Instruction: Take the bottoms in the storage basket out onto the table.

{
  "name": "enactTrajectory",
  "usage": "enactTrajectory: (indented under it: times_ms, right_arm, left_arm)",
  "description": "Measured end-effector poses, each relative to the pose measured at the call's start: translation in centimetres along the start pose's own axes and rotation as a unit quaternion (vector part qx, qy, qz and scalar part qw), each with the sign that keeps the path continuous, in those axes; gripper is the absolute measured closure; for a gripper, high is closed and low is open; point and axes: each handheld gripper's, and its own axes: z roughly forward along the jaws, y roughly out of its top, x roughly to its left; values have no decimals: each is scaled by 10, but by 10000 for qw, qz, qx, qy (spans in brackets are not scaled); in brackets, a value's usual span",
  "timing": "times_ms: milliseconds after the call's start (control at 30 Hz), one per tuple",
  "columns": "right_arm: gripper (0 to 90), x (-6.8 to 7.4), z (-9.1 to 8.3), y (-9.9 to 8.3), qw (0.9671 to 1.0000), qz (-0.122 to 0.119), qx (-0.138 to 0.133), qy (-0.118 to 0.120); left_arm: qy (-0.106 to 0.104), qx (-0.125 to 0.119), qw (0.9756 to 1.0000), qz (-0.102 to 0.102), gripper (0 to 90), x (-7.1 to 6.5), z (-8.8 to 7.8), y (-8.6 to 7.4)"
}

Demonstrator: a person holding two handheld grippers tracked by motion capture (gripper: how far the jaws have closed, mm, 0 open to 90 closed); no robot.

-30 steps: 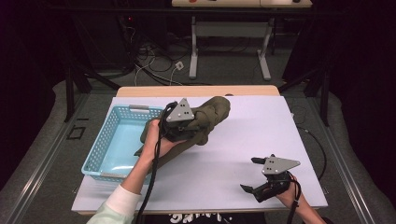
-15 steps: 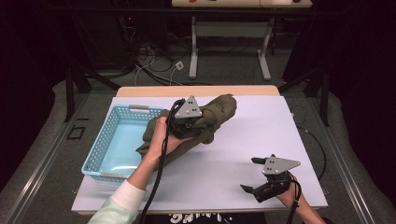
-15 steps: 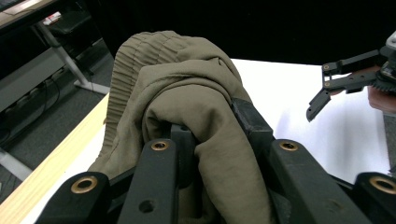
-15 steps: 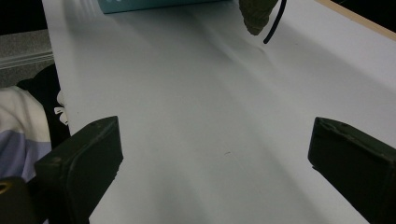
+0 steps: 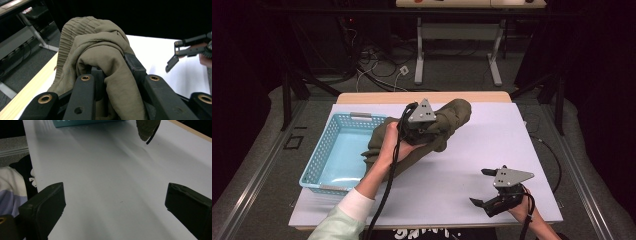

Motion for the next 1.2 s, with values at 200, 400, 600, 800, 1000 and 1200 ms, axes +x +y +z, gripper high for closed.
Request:
enactTrajectory:
  times_ms: [200,400,600,800,1000,1200]
  right_arm:
    - [26,0,0,0,10000,-8,5,2]
    - [26,0,0,0,10000,-5,-10,0]
    - [26,0,-1,0,10000,-17,-14,5]
    - [26,0,-1,0,10000,-16,-7,17]
    - [27,0,0,0,10000,-8,3,24]
    - [27,0,0,0,10000,-19,15,34]
  left_arm:
    - [-12,-32,10000,60,721,-1,2,11]
    - [-61,-111,9999,60,721,-1,4,20]
    - [-103,-149,9998,65,721,-2,7,25]
    - [-193,-101,9998,41,721,-2,12,24]
    - [-348,-7,9993,-104,719,2,19,14]
    - [-448,179,9985,-246,717,5,32,0]
